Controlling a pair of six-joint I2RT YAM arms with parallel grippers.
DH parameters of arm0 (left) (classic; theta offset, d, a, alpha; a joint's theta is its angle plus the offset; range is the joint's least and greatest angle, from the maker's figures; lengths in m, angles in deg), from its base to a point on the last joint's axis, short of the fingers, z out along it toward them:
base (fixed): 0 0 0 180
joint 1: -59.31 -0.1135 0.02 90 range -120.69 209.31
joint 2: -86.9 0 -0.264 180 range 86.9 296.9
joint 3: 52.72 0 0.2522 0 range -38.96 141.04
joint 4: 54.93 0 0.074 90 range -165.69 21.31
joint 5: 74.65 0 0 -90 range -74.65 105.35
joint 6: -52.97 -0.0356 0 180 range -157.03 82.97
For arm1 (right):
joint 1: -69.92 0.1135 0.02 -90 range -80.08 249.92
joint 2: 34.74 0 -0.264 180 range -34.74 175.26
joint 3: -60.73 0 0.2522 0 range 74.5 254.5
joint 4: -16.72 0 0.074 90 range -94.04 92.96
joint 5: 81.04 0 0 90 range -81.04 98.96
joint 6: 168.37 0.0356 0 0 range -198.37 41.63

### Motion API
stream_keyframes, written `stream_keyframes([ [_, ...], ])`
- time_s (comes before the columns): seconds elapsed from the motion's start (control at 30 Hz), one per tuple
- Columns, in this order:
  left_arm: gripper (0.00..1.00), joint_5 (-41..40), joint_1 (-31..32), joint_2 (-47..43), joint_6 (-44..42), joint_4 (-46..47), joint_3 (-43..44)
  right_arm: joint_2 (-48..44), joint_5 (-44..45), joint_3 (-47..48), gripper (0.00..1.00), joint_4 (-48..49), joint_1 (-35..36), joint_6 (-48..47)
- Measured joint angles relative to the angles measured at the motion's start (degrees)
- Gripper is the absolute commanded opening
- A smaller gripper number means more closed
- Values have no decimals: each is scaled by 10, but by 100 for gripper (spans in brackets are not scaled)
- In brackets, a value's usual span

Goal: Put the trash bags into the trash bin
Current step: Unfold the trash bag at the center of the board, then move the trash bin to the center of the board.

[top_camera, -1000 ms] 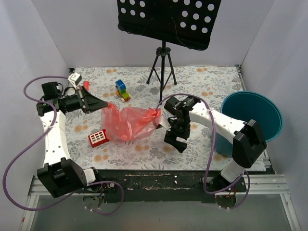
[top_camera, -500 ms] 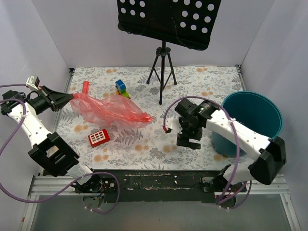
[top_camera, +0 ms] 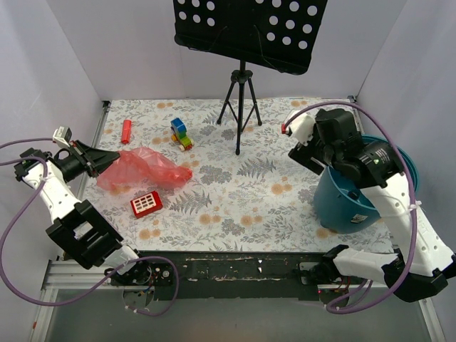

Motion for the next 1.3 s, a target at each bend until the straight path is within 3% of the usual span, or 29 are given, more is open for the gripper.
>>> stream_keyframes([
  [0.23, 0, 0, 0, 0, -2, -2, 0, -30, -3, -71, 90, -57, -79, 31],
  [0.33, 0, 0, 0, 2, -2, -3, 9, -37, -37, -131, 72, -90, -102, 50],
  [0.5, 0, 0, 0, 14, 3, -4, 41, -31, -118, -147, 27, -132, -113, 56],
  [0.53, 0, 0, 0, 19, 6, -4, 54, -24, -147, -135, 21, -143, -114, 65],
  [0.73, 0, -1, 0, 56, 50, -6, 172, 31, -282, -57, 3, -139, -89, 19],
  [0.83, 0, -1, 0, 70, 105, 15, 257, 60, -356, -19, 3, -146, -31, 10],
  [0.93, 0, 2, 0, 46, 240, 156, 279, 98, -410, 33, 3, -151, 45, 3],
  [1.07, 0, 2, 0, -37, 475, 525, 206, 149, -441, 91, 1, -146, 145, -24],
  [1.3, 0, -24, 9, -27, 684, 934, 333, 176, -418, 56, 1, -51, 258, -83],
])
